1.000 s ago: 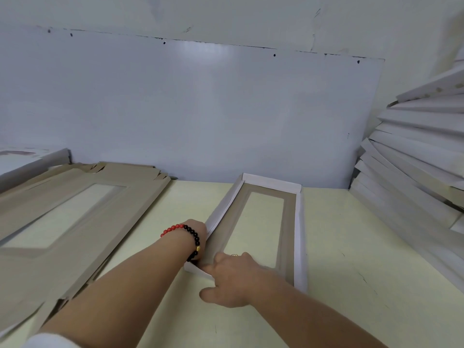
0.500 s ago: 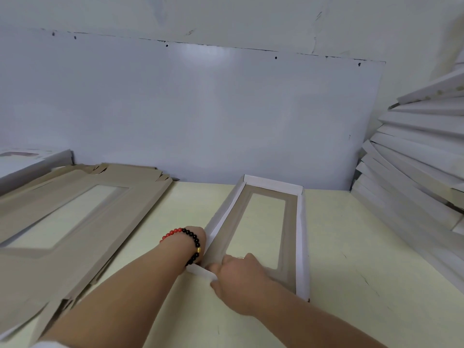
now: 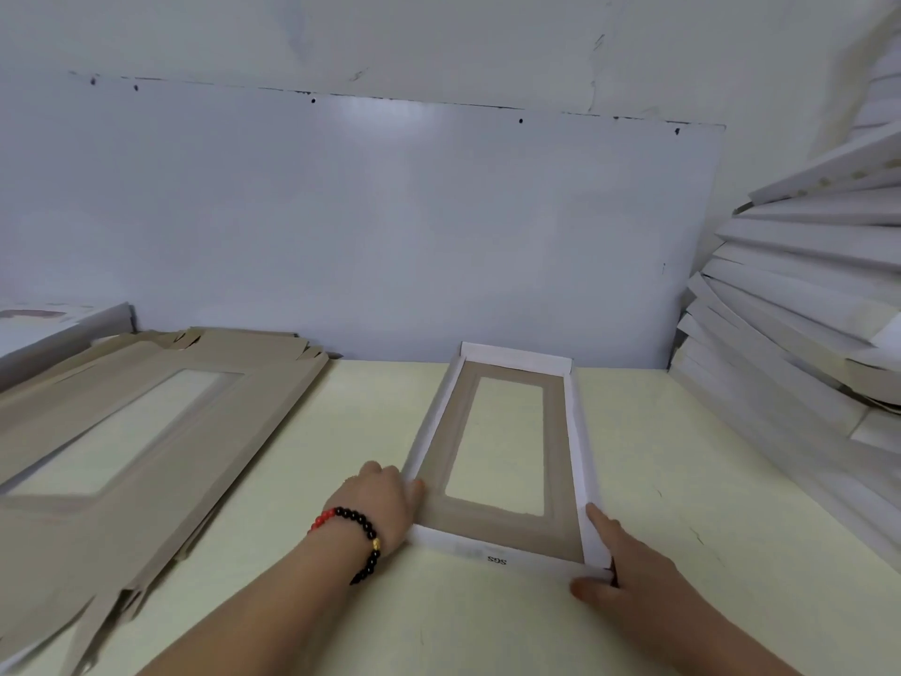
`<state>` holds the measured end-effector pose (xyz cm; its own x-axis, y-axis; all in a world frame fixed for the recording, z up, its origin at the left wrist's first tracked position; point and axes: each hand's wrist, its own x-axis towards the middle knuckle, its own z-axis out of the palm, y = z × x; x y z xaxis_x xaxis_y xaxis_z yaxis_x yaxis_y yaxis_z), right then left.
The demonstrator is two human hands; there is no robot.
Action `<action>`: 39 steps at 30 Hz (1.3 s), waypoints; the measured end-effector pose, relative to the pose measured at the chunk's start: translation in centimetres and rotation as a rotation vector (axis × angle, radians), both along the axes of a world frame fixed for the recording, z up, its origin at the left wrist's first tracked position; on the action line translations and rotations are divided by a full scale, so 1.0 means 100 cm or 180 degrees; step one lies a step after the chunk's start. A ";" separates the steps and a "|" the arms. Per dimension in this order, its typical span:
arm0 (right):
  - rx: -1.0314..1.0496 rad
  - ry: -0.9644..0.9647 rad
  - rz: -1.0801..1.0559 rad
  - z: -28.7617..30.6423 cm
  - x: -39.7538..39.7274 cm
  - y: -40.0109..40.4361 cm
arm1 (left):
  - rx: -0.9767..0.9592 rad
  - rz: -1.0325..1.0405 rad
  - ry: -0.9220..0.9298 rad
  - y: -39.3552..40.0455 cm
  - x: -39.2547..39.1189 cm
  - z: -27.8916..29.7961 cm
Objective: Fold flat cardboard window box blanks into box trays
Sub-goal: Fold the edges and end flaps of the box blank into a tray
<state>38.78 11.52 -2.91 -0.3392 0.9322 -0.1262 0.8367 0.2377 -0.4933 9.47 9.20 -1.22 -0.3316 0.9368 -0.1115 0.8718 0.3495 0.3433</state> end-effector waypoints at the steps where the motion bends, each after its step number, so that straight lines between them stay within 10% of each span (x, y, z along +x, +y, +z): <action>1: -0.0036 0.0080 -0.0007 -0.001 0.002 -0.001 | 0.0012 -0.0050 0.0009 -0.005 0.005 -0.002; 12: -0.0835 0.4277 -0.1240 -0.002 0.014 0.010 | 0.0715 0.0777 -0.2853 -0.026 0.034 0.000; 18: -0.0435 0.4079 -0.1261 -0.010 0.008 0.004 | 0.0779 0.0657 -0.2913 -0.028 0.051 -0.007; 23: 0.0058 0.2297 -0.0588 -0.013 0.012 0.002 | 0.0897 0.0821 -0.3748 -0.034 0.056 -0.004; 39: 0.2842 0.2058 0.0307 0.017 0.025 -0.026 | 0.2182 -0.0265 -0.3732 -0.056 0.055 -0.015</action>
